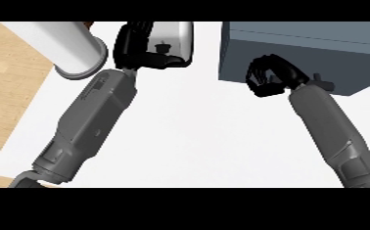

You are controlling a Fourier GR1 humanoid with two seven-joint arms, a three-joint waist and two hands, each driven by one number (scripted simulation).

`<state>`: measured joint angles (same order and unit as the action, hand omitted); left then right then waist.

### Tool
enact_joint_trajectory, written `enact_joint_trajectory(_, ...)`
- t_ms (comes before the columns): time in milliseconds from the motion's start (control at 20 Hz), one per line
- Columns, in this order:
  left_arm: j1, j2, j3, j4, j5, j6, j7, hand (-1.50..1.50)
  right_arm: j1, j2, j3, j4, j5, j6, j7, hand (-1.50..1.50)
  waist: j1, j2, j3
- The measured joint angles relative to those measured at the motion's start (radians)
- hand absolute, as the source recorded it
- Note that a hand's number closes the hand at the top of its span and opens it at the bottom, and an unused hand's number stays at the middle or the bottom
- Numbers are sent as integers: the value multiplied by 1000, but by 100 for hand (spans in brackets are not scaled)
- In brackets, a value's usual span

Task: Pick up the cup, place it into the drawer and close the drawer

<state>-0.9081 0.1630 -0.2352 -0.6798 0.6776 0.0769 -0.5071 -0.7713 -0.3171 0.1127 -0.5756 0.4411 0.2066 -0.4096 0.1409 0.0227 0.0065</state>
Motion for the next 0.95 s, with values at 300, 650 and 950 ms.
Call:
enact_joint_trajectory(300,34,26,-7,-32,2,-37,12,-150,2,-17,-33,7,-55,84,-19,150,14,0,2)
enact_joint_trajectory(650,60,37,-13,-59,7,-70,21,-150,19,-47,-54,-20,-108,185,-19,150,33,6,6)
enact_joint_trajectory(950,74,46,-14,-76,14,-95,29,-150,33,-67,-67,-51,-148,257,-2,150,46,12,10)
